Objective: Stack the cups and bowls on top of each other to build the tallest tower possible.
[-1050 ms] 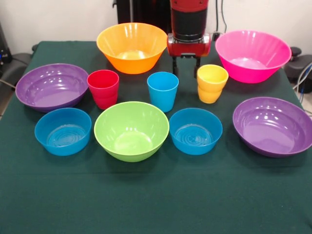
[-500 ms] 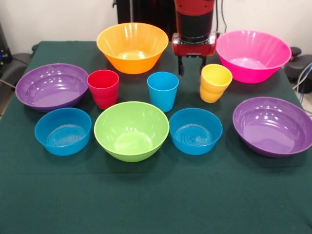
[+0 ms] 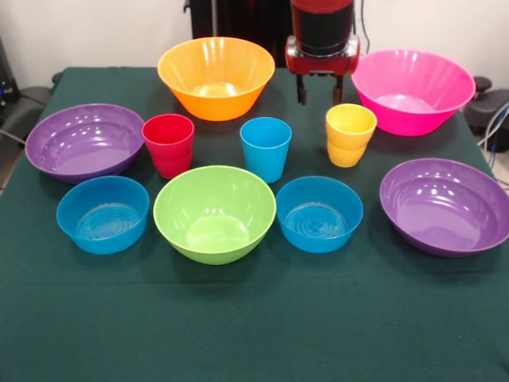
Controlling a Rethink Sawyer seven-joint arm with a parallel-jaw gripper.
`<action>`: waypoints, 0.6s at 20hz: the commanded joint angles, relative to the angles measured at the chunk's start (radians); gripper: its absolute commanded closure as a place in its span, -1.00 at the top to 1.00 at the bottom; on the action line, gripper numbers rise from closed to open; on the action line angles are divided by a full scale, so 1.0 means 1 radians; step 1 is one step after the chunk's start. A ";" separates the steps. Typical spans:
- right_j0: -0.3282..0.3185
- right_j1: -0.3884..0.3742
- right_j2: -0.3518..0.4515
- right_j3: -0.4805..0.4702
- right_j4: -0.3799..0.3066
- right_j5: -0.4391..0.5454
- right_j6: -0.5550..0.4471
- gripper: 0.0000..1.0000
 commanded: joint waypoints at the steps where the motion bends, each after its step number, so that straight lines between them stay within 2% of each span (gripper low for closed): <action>1: 0.024 -0.034 0.037 -0.045 0.048 0.136 0.155 1.00; 7: 0.023 -0.022 0.032 -0.112 0.024 0.124 0.124 1.00; 12: 0.019 -0.020 0.037 -0.132 0.021 0.129 0.116 1.00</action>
